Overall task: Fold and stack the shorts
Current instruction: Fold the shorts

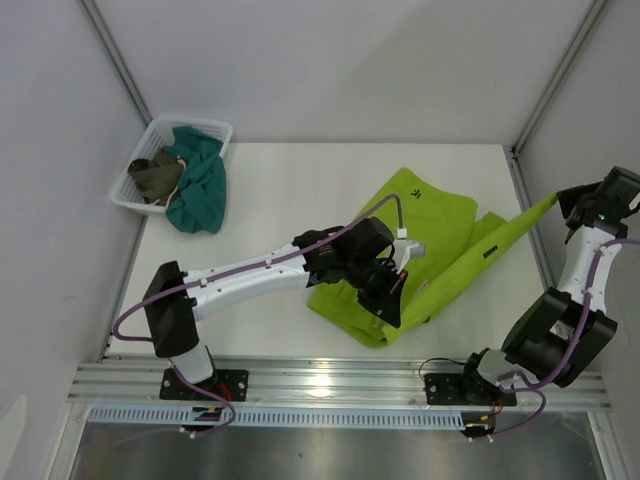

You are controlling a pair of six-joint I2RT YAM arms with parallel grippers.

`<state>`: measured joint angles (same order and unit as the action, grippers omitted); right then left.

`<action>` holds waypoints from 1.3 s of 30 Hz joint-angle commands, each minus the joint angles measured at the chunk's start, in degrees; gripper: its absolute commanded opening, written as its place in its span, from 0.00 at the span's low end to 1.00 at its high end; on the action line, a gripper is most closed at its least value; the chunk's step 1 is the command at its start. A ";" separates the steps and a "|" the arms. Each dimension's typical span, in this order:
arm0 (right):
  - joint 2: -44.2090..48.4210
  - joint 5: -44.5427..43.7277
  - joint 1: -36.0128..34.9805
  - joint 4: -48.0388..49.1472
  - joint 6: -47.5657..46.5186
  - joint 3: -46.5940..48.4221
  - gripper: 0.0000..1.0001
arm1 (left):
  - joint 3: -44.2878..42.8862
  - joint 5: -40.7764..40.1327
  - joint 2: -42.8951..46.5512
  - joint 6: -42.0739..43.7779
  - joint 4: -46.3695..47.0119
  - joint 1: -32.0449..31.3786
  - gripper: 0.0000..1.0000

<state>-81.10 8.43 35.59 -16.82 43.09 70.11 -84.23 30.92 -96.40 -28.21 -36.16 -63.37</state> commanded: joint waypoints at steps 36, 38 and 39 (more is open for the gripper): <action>-39.74 -18.97 -39.99 1.89 -6.35 37.82 0.00 | 47.76 10.48 24.43 -21.37 33.27 28.66 0.00; -40.89 -19.24 -40.08 1.44 -6.44 38.44 0.00 | 47.49 10.57 23.28 -20.66 31.25 28.66 0.00; -41.15 -19.41 -39.99 1.26 -6.53 38.53 0.00 | 47.75 10.39 22.58 -20.49 30.63 28.66 0.00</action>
<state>-121.43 -6.81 -5.10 -18.35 37.43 104.92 -35.05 38.52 -72.36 -49.89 -1.93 -34.89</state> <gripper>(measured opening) 0.010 0.025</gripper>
